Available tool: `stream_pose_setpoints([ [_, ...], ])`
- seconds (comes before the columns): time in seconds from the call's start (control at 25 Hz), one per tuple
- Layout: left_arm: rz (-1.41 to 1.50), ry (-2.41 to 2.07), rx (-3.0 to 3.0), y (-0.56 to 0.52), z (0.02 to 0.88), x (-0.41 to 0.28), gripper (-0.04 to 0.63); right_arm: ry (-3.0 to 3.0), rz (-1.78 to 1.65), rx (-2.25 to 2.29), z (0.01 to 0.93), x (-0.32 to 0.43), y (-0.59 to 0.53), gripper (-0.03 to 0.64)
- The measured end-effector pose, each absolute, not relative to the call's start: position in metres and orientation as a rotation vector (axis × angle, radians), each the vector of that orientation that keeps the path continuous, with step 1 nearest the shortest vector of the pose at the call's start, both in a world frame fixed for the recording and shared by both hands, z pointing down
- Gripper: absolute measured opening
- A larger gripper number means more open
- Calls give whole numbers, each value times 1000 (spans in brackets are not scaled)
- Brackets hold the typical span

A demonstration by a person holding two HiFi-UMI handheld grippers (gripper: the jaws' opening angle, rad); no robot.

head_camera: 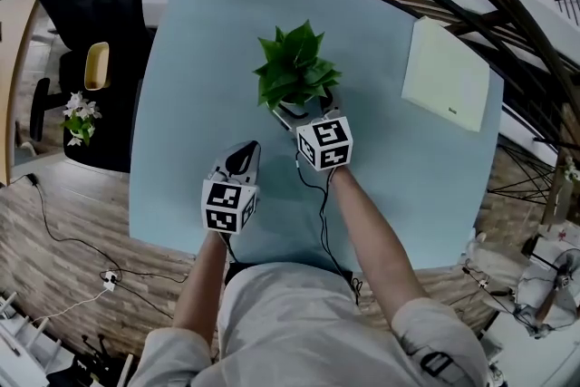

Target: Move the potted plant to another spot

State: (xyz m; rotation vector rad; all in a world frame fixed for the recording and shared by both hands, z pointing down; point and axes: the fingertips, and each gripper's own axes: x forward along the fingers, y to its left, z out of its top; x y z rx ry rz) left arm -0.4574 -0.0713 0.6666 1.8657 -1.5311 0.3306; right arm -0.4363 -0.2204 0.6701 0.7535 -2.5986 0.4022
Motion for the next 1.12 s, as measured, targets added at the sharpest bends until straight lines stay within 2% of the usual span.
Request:
stream_pose_setpoints([
  [0.4,296,-1533,1846,-65,660,-451,12,-2532,466,802,677,-399,-194,501],
  [0.44,294,-1536,1846,-66,659,-450,12,-2510,446,824,677,-393,-192,468],
  [0.48,292,-1541,1845,-67,659,-450,12,-2482,412,852,678,-386,-192,392],
  [0.52,287,-1546,1843,-68,658,-450,12,-2452,367,879,679,-378,-191,278],
  [0.56,279,-1550,1839,-69,656,-448,12,-2427,314,899,678,-372,-188,194],
  [0.72,259,-1541,1855,-71,649,-433,12,-2386,141,927,663,-350,-174,6],
  [1.12,334,-1506,1927,-73,635,-393,12,-2333,-124,815,640,-308,-141,3],
])
